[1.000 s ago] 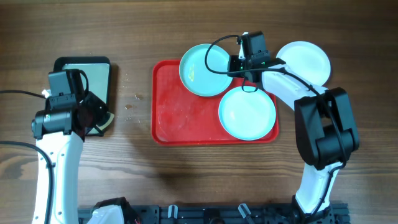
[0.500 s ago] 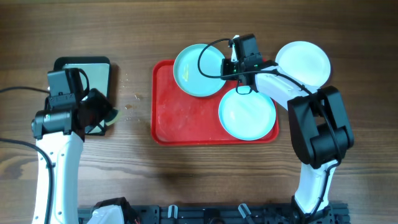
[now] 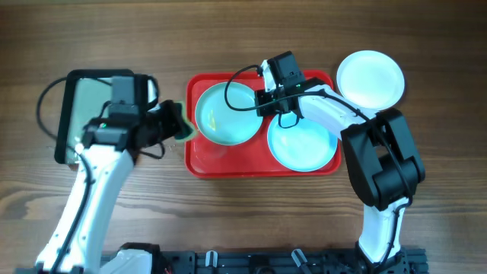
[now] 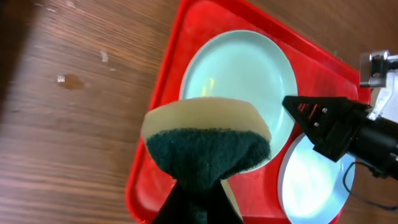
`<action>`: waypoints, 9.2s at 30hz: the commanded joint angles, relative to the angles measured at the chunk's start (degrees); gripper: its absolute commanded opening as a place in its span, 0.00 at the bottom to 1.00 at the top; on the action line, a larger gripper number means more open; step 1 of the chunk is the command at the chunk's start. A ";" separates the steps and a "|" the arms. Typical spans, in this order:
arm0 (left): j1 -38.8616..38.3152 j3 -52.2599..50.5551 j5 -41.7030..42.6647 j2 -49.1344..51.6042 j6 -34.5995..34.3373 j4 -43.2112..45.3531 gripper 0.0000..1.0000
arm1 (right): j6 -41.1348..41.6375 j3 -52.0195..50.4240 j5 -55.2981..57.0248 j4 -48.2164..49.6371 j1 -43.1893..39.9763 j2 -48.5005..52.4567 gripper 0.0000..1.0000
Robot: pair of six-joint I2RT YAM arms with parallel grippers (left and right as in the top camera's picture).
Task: Clean dirty plates on tray and stack at the side
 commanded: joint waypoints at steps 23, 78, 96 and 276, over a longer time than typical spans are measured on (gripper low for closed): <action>-12.15 0.02 -17.62 31.89 -6.69 22.01 0.04 | 4.02 -0.39 2.49 -1.99 0.57 0.44 0.04; 5.62 0.07 -35.01 -7.37 -7.67 -3.41 0.04 | -24.06 1.49 33.53 -0.94 11.32 -19.54 0.04; 13.73 0.07 -29.70 -7.52 -7.67 -6.32 0.04 | -102.90 1.49 76.65 40.41 36.87 -22.18 0.04; -2.29 0.07 0.26 5.49 -7.91 5.75 0.04 | 5.62 -24.28 1.97 16.26 -5.88 -17.33 0.04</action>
